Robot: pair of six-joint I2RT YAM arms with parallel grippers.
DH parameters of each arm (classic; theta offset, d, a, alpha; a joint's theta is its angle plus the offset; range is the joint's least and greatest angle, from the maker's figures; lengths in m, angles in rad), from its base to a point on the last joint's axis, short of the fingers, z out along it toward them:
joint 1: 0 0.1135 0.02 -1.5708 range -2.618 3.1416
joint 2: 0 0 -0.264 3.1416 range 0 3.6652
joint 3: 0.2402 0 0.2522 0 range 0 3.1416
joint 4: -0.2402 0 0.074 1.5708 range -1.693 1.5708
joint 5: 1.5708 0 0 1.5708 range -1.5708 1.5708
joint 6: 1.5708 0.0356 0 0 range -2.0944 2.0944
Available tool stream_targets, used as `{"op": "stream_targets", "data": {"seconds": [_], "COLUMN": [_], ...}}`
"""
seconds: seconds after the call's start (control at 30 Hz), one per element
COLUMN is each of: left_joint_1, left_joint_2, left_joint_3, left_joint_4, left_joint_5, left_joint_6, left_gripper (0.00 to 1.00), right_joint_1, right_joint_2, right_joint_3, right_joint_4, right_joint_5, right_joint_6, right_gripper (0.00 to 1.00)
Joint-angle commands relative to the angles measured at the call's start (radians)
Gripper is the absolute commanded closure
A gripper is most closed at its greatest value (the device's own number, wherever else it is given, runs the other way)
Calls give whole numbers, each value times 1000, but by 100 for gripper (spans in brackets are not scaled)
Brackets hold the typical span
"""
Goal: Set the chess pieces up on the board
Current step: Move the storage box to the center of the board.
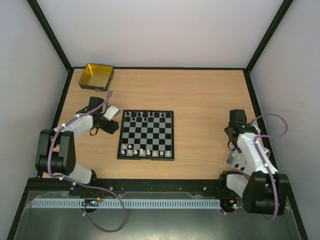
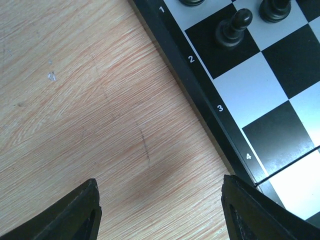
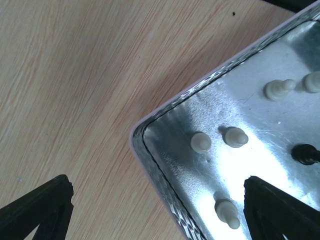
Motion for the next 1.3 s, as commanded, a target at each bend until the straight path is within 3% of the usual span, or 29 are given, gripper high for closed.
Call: {"op": "stream_targets", "data": {"seconds": [0.0,0.4,0.87,1.03,1.27], "left_joint_1": [7,7,6,5,5], "left_joint_2": [-30,-32,-5,4,-5], "left_joint_3": [10,24,21,26,37], "left_joint_4": [-30,-51,-34,-27,-42], "left_joint_5": [25,32,54,47,34], "left_joint_6": [10,-1,-24,-35,-38], "left_gripper": [33,33,33,33,33], "right_joint_1": [-11,-15,8,98,328], "right_joint_2": [25,103,8,9,44], "right_joint_3": [-30,-85,-144,-158,-145], "right_joint_4": [62,171,248,271,321], "right_joint_5": [-5,-132,-320,-368,-369], "right_joint_6": [8,-27,-67,-38,59], "right_gripper": [11,18,30,37,44]}}
